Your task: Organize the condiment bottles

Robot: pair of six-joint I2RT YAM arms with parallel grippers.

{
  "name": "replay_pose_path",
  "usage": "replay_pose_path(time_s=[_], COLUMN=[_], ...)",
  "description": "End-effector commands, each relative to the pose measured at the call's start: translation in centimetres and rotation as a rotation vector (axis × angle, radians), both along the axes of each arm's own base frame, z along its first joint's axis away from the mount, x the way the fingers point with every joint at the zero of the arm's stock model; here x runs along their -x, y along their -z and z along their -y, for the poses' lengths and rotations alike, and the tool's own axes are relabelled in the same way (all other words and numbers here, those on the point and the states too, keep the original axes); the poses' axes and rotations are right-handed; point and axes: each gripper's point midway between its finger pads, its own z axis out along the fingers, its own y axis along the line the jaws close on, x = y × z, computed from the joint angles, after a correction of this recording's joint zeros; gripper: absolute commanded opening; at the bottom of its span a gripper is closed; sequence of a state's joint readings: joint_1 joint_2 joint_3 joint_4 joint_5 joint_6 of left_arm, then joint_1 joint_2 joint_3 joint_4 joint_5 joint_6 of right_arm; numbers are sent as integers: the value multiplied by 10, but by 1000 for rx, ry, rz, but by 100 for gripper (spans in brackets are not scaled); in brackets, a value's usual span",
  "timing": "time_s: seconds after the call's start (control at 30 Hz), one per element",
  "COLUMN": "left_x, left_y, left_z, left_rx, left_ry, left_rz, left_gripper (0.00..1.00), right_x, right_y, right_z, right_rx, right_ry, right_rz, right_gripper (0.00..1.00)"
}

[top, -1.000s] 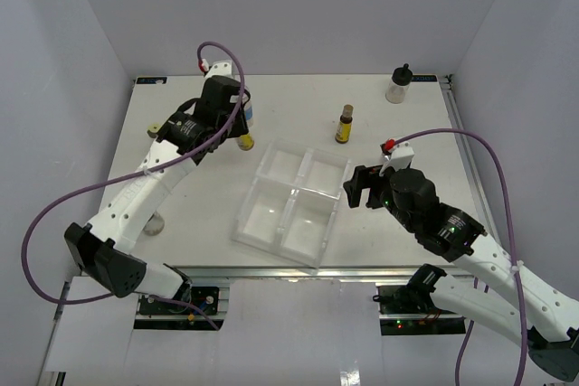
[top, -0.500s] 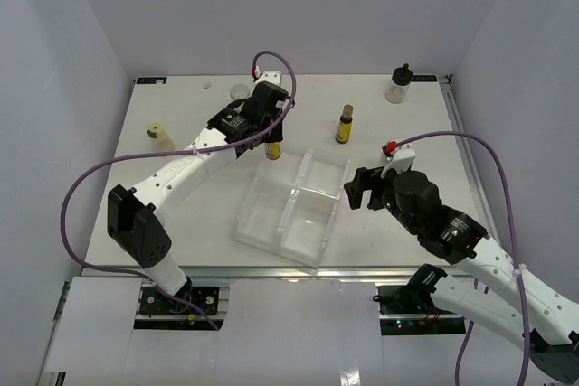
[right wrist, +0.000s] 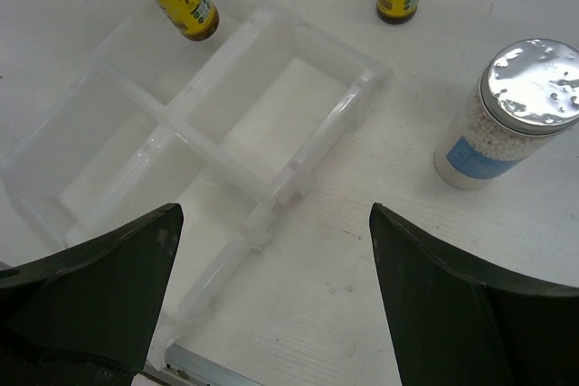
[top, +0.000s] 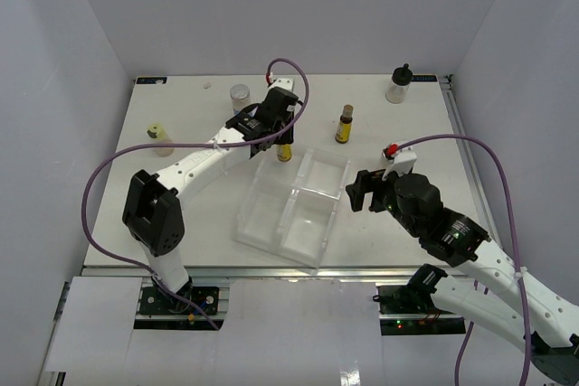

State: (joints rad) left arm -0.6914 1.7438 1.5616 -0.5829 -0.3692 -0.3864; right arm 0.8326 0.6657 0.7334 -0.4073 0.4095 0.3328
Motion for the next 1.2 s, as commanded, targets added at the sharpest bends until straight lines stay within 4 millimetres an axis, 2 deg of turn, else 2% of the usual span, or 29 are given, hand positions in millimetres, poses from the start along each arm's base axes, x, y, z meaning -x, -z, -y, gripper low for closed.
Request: replay_pose_path(time_s=[0.0,0.3,0.33,0.43,0.5,0.63,0.7,0.8,0.93,1.07,1.13,1.17], left_x=[-15,-24,-24,-23,-22,-20,-18,-17,-12,0,11,16], left_y=[4,36,38,42,42,41,37,22,-9,-56,-81,-87], left_z=[15,16,16,18,18,16,14,9,7,5,3,1], left_rx=[18,-32,-34,-34,-35,-37,-37,-25,16,90,132,141], left_ry=[10,-9,-9,-4,-2,-4,-14,-30,-26,10,36,45], left_rz=[23,-11,-15,-27,-31,-38,-37,-14,29,82,111,114], left_gripper=[0,0,3,18,50,68,73,79,97,98,98,98], right_x=[0,2,2,1,1,0,-1,-2,-2,-5,-15,-23], right_y=[-17,-21,-21,-20,-21,-22,-23,-25,-26,-33,-40,-39], right_z=[4,8,8,9,9,8,7,5,2,0,0,1], right_rx=[-24,-28,-24,-20,-18,-17,-15,-13,-4,3,16,50], right_ry=[10,11,12,16,18,16,15,9,-2,-3,24,48], right_rz=[45,61,61,60,62,65,64,61,47,59,91,90], right_gripper=[90,90,90,90,90,90,90,90,90,90,90,91])
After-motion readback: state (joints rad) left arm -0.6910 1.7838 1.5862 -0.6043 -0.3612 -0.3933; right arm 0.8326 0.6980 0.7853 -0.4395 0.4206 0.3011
